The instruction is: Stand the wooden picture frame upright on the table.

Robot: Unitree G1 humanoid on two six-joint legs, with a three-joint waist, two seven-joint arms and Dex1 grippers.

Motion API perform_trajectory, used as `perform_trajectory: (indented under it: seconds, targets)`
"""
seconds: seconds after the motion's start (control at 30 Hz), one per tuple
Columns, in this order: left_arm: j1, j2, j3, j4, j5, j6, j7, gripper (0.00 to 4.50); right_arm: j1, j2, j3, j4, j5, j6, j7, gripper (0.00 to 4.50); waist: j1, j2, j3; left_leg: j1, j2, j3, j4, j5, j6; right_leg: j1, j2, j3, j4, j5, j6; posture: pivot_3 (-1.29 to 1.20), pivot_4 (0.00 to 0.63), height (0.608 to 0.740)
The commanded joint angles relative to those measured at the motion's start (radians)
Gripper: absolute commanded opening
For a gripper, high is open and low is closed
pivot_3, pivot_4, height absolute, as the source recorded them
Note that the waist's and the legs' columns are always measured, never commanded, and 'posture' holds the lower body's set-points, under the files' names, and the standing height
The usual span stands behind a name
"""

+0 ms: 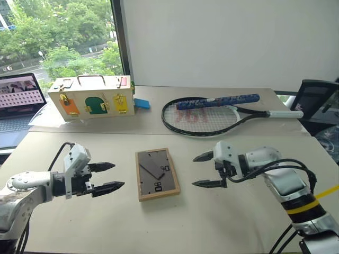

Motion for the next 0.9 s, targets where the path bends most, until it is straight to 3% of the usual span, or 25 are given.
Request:
perform_trajectory:
  seconds: [0.03,0.3,0.33,0.53,0.9]
  targets:
    - [-0.054,-0.008,-0.071,0.017,0.069,0.023,0.080,3.00,-0.093,0.048,0.030,0.141,-0.097,-0.076,-0.043,2.99,-0.004,0.000,0.000,0.000,0.000,0.000,0.000,0.000,0.000,0.000,0.000,0.000,0.000,0.000,0.000,0.00,0.150,0.739]
    - [-0.094,-0.094,-0.251,-0.043,0.155,0.102,0.209,0.03,-0.192,0.203,0.096,0.374,-0.218,-0.159,-0.098,0.22,-0.001,0.000,0.000,-0.001,0.000,0.000,-0.002,0.000,0.000,0.000,0.000,0.000,0.000,0.001,-0.001,0.00,0.150,0.739]
    - [-0.103,-0.115,-0.264,-0.046,0.157,0.107,0.223,0.00,-0.189,0.213,0.099,0.381,-0.221,-0.162,-0.093,0.03,0.002,0.000,0.000,-0.002,0.000,0.000,-0.001,0.000,0.000,0.000,0.000,0.000,0.000,0.001,-0.001,0.00,0.150,0.739]
    - [-0.132,-0.175,-0.319,-0.056,0.168,0.118,0.248,0.00,-0.086,0.216,0.102,0.214,-0.165,-0.072,-0.008,0.03,0.018,0.000,0.000,-0.001,0.000,0.000,0.000,0.000,0.000,0.001,0.000,-0.001,0.000,0.001,0.000,0.00,0.150,0.739]
    - [-0.122,-0.117,-0.391,-0.022,0.230,0.060,0.145,0.00,0.083,0.128,0.112,-0.136,-0.139,0.132,0.017,0.03,0.027,0.000,0.000,-0.001,0.000,0.000,0.001,0.000,0.000,0.001,0.000,-0.001,0.000,0.001,0.000,0.00,0.150,0.739]
